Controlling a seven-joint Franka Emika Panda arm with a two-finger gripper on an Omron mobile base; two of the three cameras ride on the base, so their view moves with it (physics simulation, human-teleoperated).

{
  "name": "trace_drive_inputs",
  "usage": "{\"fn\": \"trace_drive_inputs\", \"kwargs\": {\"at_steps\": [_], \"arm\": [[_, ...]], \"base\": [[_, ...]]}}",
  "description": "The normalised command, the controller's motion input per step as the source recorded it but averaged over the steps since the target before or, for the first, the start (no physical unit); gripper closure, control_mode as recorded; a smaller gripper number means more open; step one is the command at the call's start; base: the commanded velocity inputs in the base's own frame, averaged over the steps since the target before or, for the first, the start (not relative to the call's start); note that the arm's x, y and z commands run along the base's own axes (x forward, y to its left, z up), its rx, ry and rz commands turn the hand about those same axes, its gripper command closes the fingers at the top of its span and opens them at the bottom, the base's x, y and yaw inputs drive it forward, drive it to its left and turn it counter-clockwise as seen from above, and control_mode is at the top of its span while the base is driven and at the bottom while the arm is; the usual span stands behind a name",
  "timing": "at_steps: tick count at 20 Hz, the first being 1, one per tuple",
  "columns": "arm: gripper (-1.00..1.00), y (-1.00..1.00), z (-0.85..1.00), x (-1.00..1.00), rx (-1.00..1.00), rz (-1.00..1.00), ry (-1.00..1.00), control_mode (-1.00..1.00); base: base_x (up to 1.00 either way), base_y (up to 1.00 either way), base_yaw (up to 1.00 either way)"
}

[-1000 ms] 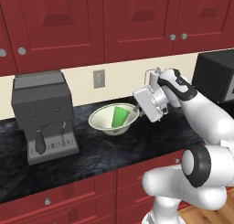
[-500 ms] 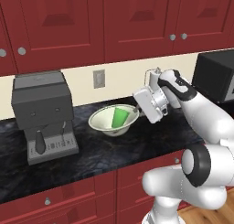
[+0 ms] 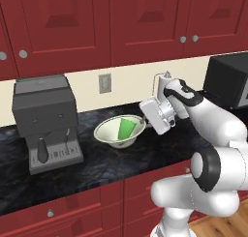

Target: Place the cup inside the bowl on the dining table and move the bowl to any counter.

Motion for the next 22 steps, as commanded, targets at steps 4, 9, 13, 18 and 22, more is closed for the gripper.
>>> {"fn": "trace_drive_inputs", "kwargs": {"at_steps": [4,9,13,18,22], "arm": [[1.00,0.00,-0.28,0.29,0.00,0.00,-0.02,-1.00],[1.00,0.00,-0.20,0.25,0.00,0.00,-0.05,-1.00],[1.00,0.00,-0.39,0.09,0.00,0.00,-0.06,-1.00],[1.00,0.02,-0.36,0.03,0.00,0.00,-0.05,-1.00],[1.00,0.01,-0.21,0.11,0.05,0.00,-0.01,-1.00]], "base": [[0.00,0.00,0.00],[0.00,0.00,0.00],[0.00,0.00,0.00],[0.00,0.00,0.00],[0.00,0.00,0.00]]}}
